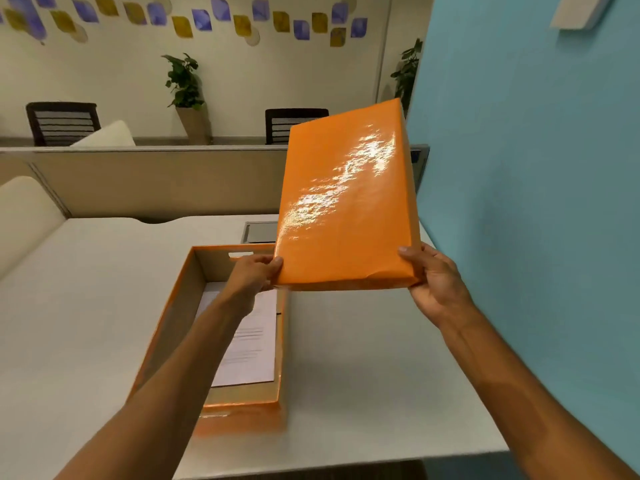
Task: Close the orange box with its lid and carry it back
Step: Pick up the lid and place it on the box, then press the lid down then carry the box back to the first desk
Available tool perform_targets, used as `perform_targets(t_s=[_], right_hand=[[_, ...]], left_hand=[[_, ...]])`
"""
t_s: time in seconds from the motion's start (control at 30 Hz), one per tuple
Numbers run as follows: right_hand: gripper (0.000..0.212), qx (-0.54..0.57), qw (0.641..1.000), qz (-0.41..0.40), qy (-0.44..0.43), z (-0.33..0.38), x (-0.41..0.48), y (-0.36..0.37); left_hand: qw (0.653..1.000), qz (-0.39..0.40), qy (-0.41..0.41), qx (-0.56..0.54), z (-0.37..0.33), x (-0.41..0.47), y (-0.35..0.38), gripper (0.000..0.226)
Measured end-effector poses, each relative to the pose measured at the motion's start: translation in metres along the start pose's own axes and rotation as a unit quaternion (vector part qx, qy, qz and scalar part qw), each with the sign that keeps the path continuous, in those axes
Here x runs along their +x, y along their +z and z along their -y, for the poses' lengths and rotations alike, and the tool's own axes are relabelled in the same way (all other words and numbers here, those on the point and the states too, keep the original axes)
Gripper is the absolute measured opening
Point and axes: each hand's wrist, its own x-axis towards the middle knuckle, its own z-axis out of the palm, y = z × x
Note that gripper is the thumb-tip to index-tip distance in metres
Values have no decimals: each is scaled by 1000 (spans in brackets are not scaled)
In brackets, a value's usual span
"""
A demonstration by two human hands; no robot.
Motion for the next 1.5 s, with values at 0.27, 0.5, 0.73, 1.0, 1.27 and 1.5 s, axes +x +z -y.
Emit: perform_targets(t_s=[0.27, 0.5, 0.73, 1.0, 1.27, 1.5], right_hand=[[60, -87, 996, -19, 32, -47, -16, 67], [49, -188, 977, -25, 93, -118, -47, 116], [39, -235, 960, -46, 144, -168, -78, 125], [35, -248, 948, -46, 194, -183, -97, 117], [30, -274, 940, -55, 195, -186, -97, 114], [39, -295, 937, -60, 178, -193, -97, 112]], left_hand=[[999, -44, 9, 2, 10, -27, -111, 29], [999, -30, 6, 22, 50, -49, -188, 31], [998, -33, -42, 32, 110, -79, -212, 43], [996, -30, -75, 29, 145, -94, -213, 45], [997, -23, -67, 27, 151, -102, -208, 46], [997, -25, -75, 20, 156, -103, -209, 47]])
